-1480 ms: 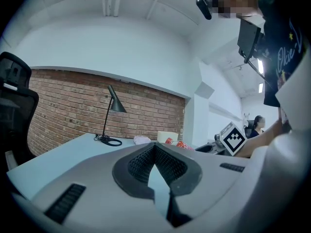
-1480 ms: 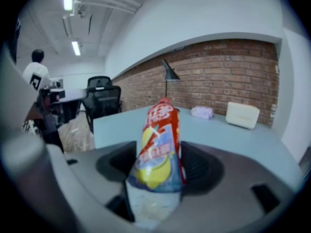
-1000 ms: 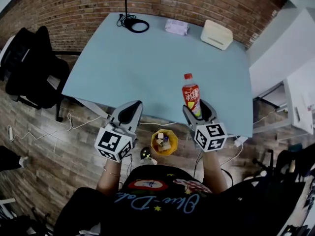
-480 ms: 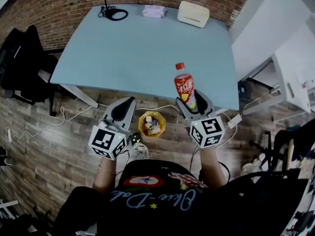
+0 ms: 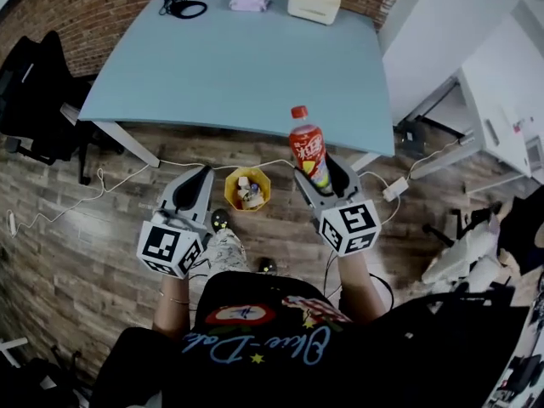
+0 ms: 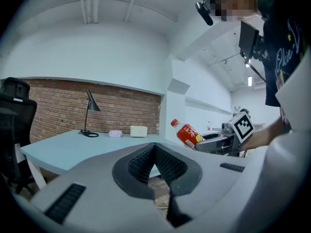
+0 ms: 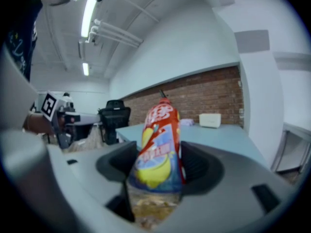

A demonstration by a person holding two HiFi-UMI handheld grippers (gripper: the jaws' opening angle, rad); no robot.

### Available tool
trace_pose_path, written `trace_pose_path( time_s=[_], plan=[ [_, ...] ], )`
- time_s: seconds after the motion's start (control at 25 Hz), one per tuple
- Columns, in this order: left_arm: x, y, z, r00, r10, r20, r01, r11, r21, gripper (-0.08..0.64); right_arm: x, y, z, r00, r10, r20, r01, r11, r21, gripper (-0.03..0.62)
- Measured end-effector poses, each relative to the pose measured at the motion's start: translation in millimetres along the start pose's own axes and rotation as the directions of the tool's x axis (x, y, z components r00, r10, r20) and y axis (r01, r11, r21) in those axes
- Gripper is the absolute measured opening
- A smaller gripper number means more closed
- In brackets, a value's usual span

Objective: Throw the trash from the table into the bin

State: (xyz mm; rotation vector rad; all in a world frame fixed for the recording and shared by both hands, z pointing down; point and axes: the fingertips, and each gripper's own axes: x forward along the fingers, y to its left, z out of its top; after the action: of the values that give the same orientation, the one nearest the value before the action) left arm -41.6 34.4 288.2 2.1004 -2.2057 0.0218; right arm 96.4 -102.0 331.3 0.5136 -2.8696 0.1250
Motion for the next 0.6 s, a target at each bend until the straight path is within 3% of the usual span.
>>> trace_pose_path(
  time_s=[0.32,0.6],
  plan=[
    [-20.3,-29.5,-11.5,0.998,-0.042,-0.044,0.042,0.999,0.007,0.008,-52.7,3.0,-6.0,0.998,-0.062,0.034,0.061,0.998,0.011,0.285],
    [-19.2,-42.9,-3.4,0.993,-0.118,-0.014,0.118,0.993,0.016,0.008,-92.4,3.0,-0.9,0.986,-0.157,0.063,0.156,0.988,0.013,0.286]
  ],
)
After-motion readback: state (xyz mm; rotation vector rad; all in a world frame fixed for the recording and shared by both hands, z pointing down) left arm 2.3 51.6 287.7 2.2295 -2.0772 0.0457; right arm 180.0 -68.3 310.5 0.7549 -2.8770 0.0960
